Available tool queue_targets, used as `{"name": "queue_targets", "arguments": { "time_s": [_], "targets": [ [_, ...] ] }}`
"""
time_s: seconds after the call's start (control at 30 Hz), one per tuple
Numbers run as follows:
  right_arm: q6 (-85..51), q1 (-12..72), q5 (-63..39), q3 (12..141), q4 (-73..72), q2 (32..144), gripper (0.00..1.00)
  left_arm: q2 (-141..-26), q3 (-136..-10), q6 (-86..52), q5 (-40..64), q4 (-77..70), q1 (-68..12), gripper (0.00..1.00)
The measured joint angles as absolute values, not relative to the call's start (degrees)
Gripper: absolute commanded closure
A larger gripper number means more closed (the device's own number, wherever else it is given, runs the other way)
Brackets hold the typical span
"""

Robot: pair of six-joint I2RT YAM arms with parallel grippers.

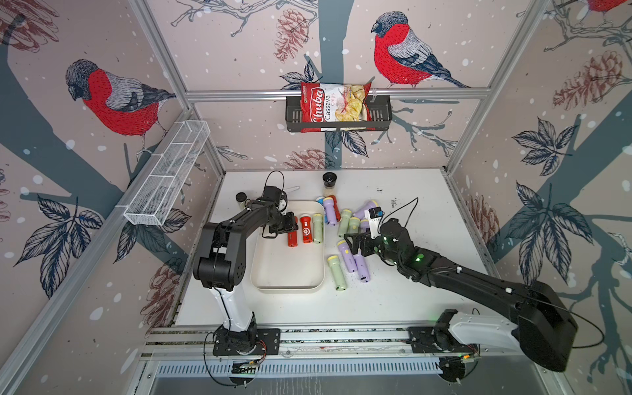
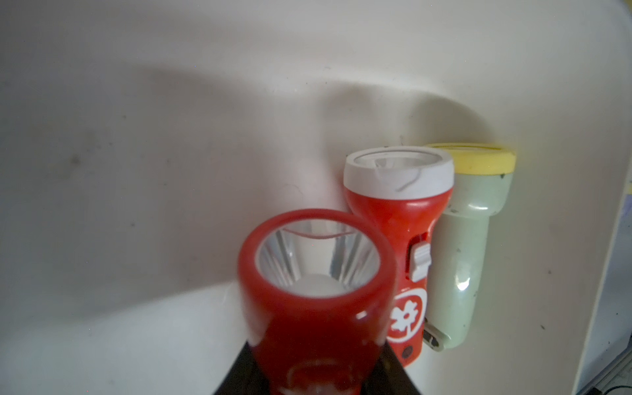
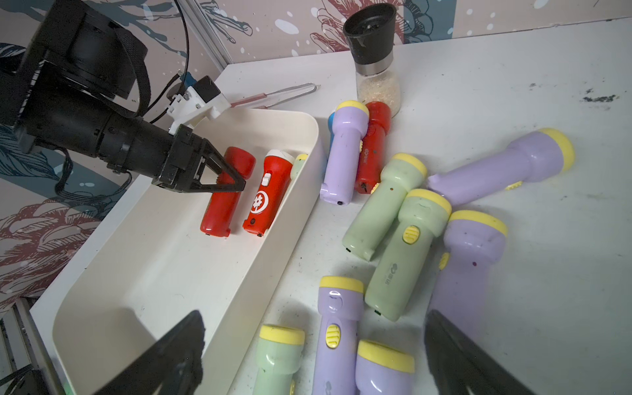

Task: Put the flashlights into the storage boxes
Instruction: Place the flashlight at the storage box.

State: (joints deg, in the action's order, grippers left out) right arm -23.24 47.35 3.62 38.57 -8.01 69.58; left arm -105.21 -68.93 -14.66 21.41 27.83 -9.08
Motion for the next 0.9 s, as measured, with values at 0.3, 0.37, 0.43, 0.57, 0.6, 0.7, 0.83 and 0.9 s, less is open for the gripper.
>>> {"name": "queue_targets", "arguments": {
  "time_s": [0.3, 0.37, 0.43, 0.57, 0.6, 0.7, 0.83, 0.9],
  "targets": [
    [-22.7, 47.4, 4.2, 38.6, -7.1, 69.6, 0.01, -108.5, -71.8, -14.6, 21.4, 27.2, -10.2, 0.66],
    [-22.7, 47.3, 4.2, 38.7, -7.1, 69.6, 0.01, -109.1, -72.5, -14.7, 21.4, 27.2, -10.4, 0.66],
    [-22.7, 47.2, 4.2, 38.7, -7.0, 69.6, 0.01, -109.6, -73.1, -14.7, 21.3, 27.2, -10.6, 0.65],
    [-22.7, 47.2, 4.3, 38.7, -7.0, 69.6, 0.01, -110.4, -73.7, -14.7, 21.8, 27.1, -11.4, 0.61],
    [-22.7, 47.2, 4.3, 38.7, -7.0, 69.6, 0.01, -110.4, -73.7, -14.7, 22.0, 27.2, -11.5, 0.59],
    [-22.7, 47.2, 4.3, 38.7, -7.0, 69.6, 0.01, -110.2, -73.2, -14.7, 21.9, 27.0, -11.5, 0.48],
    [-22.7, 47.2, 4.4, 38.7, -7.0, 69.6, 0.01, -108.2, -72.1, -14.7, 21.3, 27.0, -11.5, 0.41],
    [-22.7, 47.2, 4.4, 38.7, -7.0, 69.6, 0.01, -106.8, -71.6, -14.7, 21.0, 27.0, -11.5, 0.41]
  ]
}}
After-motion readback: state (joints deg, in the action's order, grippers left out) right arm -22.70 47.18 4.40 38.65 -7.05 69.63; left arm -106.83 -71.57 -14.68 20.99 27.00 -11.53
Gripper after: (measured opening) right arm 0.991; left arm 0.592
